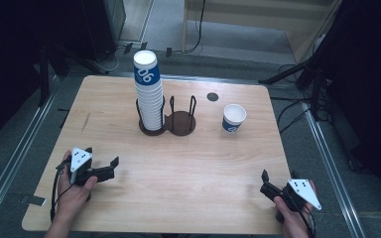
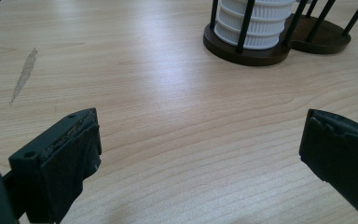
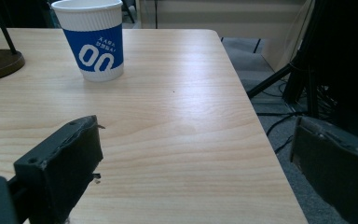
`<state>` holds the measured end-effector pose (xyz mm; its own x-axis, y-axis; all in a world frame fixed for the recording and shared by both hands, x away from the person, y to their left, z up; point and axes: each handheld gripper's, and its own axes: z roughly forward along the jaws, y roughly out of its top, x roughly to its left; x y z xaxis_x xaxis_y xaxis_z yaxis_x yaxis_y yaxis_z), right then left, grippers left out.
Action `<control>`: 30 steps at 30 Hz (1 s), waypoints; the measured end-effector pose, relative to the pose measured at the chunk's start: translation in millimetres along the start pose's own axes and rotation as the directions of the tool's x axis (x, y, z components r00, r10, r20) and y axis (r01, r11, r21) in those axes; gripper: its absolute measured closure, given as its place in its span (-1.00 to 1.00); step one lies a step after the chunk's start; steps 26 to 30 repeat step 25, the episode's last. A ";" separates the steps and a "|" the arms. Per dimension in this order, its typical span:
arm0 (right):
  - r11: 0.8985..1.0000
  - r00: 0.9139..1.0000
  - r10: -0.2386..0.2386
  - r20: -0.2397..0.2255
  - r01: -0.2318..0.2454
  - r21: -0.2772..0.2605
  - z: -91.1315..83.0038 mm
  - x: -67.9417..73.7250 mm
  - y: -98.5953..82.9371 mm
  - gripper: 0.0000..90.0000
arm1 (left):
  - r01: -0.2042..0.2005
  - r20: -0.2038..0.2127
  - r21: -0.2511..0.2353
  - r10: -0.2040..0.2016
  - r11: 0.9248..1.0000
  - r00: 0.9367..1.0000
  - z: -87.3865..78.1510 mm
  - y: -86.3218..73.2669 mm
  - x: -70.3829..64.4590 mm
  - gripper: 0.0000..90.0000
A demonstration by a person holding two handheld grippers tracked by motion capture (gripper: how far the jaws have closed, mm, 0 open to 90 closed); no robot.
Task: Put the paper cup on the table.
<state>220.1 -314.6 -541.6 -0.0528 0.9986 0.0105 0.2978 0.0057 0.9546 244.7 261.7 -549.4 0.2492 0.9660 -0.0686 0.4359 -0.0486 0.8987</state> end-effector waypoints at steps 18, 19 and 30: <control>0.999 0.998 -0.036 0.043 0.035 0.010 -13.9 -0.2 -9.5 -0.95 | 0.006 -0.002 0.010 -0.006 1.000 1.000 1.0 0.5 0.8 -1.00; 0.999 0.998 -0.043 0.044 0.043 0.008 -13.9 0.2 -9.5 -0.95 | 0.006 -0.001 0.012 -0.006 1.000 1.000 1.0 0.5 0.9 -1.00; 0.999 0.998 -0.042 0.040 0.042 0.011 -13.4 0.2 -9.3 -0.95 | 0.012 -0.004 0.018 -0.012 1.000 1.000 1.9 0.9 0.6 -1.00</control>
